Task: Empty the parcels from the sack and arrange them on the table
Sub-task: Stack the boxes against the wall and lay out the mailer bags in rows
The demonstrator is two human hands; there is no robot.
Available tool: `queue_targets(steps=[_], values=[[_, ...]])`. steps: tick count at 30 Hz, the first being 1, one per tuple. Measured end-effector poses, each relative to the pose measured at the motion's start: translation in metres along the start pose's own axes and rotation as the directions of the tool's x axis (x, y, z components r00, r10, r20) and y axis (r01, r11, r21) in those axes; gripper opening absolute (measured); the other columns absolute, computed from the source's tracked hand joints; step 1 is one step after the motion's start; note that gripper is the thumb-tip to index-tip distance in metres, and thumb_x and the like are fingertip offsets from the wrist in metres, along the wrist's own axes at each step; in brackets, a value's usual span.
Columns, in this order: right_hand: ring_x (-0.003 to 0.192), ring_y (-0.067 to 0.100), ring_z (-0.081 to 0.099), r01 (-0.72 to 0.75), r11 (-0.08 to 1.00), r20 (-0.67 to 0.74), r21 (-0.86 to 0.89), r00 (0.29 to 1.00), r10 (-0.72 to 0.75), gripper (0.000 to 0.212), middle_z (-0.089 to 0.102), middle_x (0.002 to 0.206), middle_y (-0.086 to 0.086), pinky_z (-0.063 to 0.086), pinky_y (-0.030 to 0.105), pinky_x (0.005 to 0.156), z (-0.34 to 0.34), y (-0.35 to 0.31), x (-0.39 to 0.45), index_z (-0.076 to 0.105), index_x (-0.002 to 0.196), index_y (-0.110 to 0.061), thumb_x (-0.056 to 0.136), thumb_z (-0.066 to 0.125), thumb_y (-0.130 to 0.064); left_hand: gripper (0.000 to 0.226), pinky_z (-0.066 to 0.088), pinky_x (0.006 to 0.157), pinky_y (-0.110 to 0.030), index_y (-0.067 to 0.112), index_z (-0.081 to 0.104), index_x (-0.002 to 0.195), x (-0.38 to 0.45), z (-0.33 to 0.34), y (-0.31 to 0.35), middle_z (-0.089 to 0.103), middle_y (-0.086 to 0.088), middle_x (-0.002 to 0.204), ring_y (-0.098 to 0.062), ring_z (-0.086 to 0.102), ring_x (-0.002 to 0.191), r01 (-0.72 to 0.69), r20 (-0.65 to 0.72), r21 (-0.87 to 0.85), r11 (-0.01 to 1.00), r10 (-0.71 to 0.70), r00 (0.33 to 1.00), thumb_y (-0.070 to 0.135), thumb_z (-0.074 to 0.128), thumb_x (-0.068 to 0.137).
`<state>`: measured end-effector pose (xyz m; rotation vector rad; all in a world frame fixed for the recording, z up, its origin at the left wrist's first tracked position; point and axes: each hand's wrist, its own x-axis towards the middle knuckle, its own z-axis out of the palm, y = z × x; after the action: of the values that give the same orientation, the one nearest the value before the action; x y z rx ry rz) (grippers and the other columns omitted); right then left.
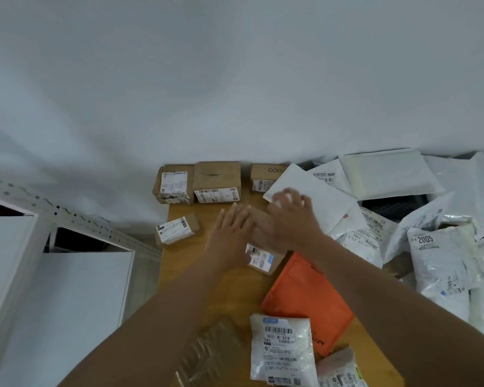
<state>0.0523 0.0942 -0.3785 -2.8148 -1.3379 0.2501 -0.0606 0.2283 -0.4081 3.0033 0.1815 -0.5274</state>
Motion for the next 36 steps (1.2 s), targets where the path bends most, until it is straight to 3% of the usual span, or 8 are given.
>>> queue_targets(steps=[5, 10, 17, 22, 27, 30, 33, 36], values=[[0.14, 0.042, 0.024, -0.367, 0.922, 0.103, -0.124, 0.919, 0.38, 0.093, 0.025, 0.153, 0.02, 0.025, 0.055, 0.112, -0.003, 0.043, 0.03, 0.025, 0.144, -0.018, 0.078, 0.054, -0.076, 0.092, 0.01, 0.122, -0.047, 0.013, 0.018, 0.149, 0.004, -0.009, 0.001, 0.017, -0.01, 0.159, -0.03, 0.012, 0.147, -0.024, 0.005, 0.013, 1.0, 0.024, 1.0, 0.048, 0.067, 0.08], [0.134, 0.041, 0.033, -0.217, 0.951, 0.18, -0.218, 0.949, 0.258, 0.105, 0.025, 0.15, 0.02, 0.037, 0.055, 0.105, 0.016, 0.041, 0.027, 0.014, 0.149, -0.023, 0.071, 0.068, -0.069, 0.1, 0.016, 0.118, -0.047, 0.023, 0.013, 0.15, 0.0, -0.011, -0.002, 0.022, -0.013, 0.147, -0.036, 0.02, 0.139, -0.01, 0.069, 0.006, 1.0, 0.01, 0.998, 0.051, 0.072, 0.075], [0.141, 0.037, 0.02, -0.018, 0.99, 0.487, -0.139, 0.869, 0.084, 0.118, 0.018, 0.155, 0.012, 0.017, 0.058, 0.113, 0.009, 0.038, 0.028, 0.001, 0.154, -0.03, 0.067, 0.068, -0.073, 0.103, 0.024, 0.114, -0.048, 0.014, 0.022, 0.147, -0.007, -0.016, -0.009, 0.026, -0.014, 0.15, -0.034, 0.029, 0.137, 0.078, 0.192, 0.082, 0.994, -0.092, 0.977, 0.052, 0.078, 0.07], [0.142, 0.033, 0.022, 0.043, 0.994, 0.545, -0.105, 0.838, 0.021, 0.106, 0.023, 0.155, 0.008, 0.017, 0.055, 0.115, 0.011, 0.038, 0.028, 0.012, 0.154, -0.029, 0.071, 0.067, -0.067, 0.117, 0.02, 0.116, -0.051, 0.018, 0.015, 0.148, -0.014, -0.016, -0.017, 0.034, -0.011, 0.146, -0.033, 0.03, 0.136, 0.068, 0.299, 0.025, 0.997, -0.072, 0.951, 0.061, 0.08, 0.061], [0.111, 0.022, 0.054, 0.047, 0.998, 0.665, 0.031, 0.745, -0.056, 0.055, 0.053, 0.125, 0.003, 0.047, 0.036, 0.091, 0.014, 0.03, 0.037, 0.047, 0.134, -0.023, 0.089, 0.053, -0.053, 0.121, 0.02, 0.115, -0.053, 0.018, 0.014, 0.149, -0.018, -0.023, -0.017, 0.033, -0.012, 0.147, -0.035, 0.028, 0.137, 0.044, 0.362, 0.019, 0.999, -0.048, 0.931, 0.062, 0.082, 0.059], [0.105, 0.023, 0.056, 0.021, 0.995, 0.423, 0.102, 0.904, -0.063, 0.032, 0.06, 0.112, 0.005, 0.049, 0.035, 0.086, 0.01, 0.029, 0.057, 0.059, 0.115, -0.013, 0.094, 0.049, -0.036, 0.12, 0.022, 0.114, -0.053, 0.021, 0.012, 0.15, -0.021, -0.025, -0.017, 0.035, -0.014, 0.143, -0.036, 0.031, 0.134, 0.032, 0.37, 0.046, 0.998, -0.046, 0.928, 0.056, 0.083, 0.059], [0.123, 0.033, 0.043, -0.029, 0.999, 0.033, -0.019, 0.999, 0.029, 0.039, 0.05, 0.13, 0.014, 0.038, 0.043, 0.099, 0.01, 0.037, 0.091, 0.057, 0.119, -0.007, 0.088, 0.051, -0.031, 0.113, 0.025, 0.113, -0.05, 0.018, 0.018, 0.148, -0.021, -0.025, -0.019, 0.038, -0.014, 0.14, -0.034, 0.034, 0.132, 0.018, 0.354, 0.03, 0.999, -0.028, 0.935, 0.056, 0.081, 0.062], [0.134, 0.035, 0.034, -0.095, 0.993, 0.039, -0.066, 0.994, 0.098, 0.054, 0.039, 0.144, 0.017, 0.034, 0.047, 0.105, 0.01, 0.043, 0.113, 0.043, 0.134, -0.007, 0.085, 0.056, -0.028, 0.104, 0.034, 0.107, -0.045, 0.014, 0.026, 0.143, -0.022, -0.025, -0.021, 0.038, -0.01, 0.136, -0.03, 0.039, 0.124, 0.013, 0.348, -0.014, 1.0, -0.008, 0.938, 0.056, 0.079, 0.064]])
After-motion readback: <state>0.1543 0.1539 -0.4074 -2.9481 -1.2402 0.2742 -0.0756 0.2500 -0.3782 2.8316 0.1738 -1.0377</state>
